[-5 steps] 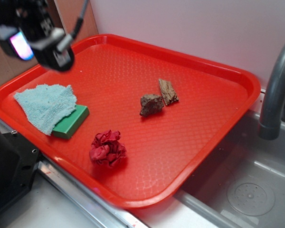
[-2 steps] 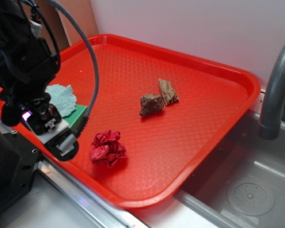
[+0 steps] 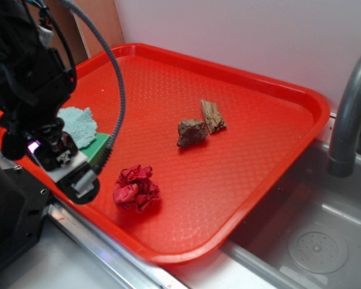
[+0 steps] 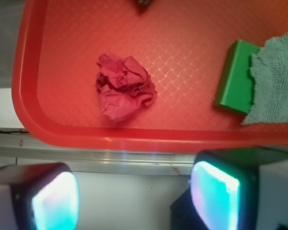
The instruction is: Grab the red paper.
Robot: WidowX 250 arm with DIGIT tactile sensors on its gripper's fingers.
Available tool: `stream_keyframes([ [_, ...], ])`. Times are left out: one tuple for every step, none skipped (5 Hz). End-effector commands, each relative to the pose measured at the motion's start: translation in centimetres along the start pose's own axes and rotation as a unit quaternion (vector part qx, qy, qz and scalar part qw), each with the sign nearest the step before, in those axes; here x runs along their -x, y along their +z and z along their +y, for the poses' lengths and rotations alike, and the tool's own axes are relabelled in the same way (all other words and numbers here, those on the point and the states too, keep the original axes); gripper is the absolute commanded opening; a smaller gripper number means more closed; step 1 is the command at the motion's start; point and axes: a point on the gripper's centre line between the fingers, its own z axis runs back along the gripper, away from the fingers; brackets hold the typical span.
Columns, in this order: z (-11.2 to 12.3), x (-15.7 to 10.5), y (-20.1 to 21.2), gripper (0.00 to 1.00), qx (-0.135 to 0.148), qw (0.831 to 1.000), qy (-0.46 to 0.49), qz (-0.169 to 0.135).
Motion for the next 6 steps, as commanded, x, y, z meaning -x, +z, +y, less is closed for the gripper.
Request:
stream_keyframes([
  [-1.1, -5.9, -4.6, 1.00, 0.006, 0.999, -0.016, -0.040],
  [-2.3, -6.9, -6.7, 1.00, 0.011, 0.999, -0.032, -0.028],
  [-2.9, -4.6, -7.8, 1.00, 0.018, 0.999, -0.047, -0.011],
  [-3.4, -3.0, -7.2, 0.00, 0.011, 0.999, -0.046, 0.021],
  [-3.0, -2.7, -3.4, 0.00, 0.009, 0.998, -0.040, 0.041],
  [-1.2, -4.8, 1.6, 0.00, -0.006, 0.999, -0.003, 0.041],
])
